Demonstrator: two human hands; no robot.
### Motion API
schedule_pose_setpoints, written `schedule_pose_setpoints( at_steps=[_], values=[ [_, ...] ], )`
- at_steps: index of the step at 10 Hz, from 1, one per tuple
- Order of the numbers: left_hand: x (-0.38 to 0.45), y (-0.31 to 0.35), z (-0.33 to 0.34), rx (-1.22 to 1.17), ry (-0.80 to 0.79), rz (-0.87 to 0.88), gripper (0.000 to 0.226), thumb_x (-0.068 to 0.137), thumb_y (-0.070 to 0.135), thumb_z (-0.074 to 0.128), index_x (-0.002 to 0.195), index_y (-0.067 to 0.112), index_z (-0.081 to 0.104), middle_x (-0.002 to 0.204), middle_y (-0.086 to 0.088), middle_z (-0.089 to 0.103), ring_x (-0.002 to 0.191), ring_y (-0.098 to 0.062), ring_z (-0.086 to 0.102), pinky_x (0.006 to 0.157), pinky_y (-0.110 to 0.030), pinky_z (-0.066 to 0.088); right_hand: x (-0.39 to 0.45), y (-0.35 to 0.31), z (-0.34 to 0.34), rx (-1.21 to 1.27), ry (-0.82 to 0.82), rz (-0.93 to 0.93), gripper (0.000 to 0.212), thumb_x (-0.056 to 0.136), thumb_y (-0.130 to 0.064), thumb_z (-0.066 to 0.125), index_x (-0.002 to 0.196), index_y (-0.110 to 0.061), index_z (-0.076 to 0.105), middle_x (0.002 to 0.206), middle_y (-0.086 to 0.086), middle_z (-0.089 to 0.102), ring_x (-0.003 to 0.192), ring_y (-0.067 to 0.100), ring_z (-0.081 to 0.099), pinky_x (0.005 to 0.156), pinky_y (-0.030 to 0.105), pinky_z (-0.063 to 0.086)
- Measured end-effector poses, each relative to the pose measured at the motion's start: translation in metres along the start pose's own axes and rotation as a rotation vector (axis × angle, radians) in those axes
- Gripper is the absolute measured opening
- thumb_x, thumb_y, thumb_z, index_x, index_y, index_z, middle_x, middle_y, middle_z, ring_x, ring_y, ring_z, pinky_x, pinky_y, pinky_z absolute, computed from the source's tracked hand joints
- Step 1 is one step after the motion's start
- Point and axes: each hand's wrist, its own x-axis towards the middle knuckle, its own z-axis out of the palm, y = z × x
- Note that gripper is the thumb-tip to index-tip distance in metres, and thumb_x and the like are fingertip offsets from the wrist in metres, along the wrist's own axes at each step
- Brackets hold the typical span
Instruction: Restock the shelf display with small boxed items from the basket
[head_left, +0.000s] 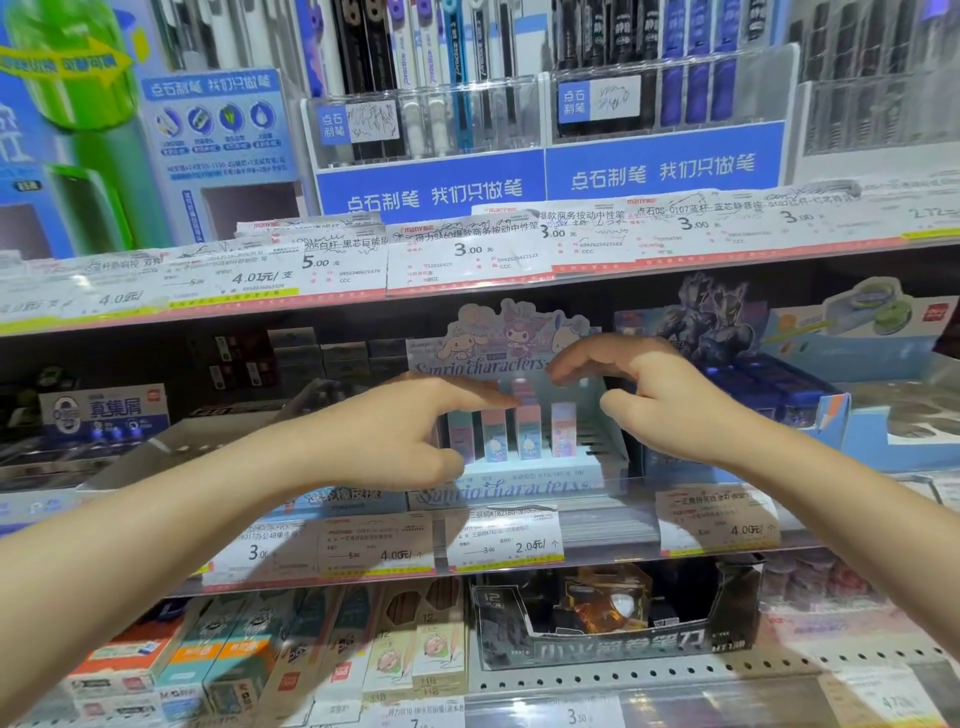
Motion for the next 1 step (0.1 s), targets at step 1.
schedule_pose_setpoints(
  at_steps=[1],
  values=[
    [0.0011, 0.0042, 0.0046, -0.002, 0.213, 0.037, 0.061, 0.069, 0.039, 0.045, 0.129, 0.032, 0.052, 0.131, 0.012, 0.058, 0.117, -0.011, 0.057, 0.104, -0.029, 0.042, -0.0057, -0.0012, -0.004, 0.044, 0.098, -0.006, 0.037, 0.076, 0.005, 0.042, 0.101, -0.015, 0.061, 0.102, 0.001, 0.066, 0.097, 0.004, 0.059, 0.076, 0.002, 0.041]
  ],
)
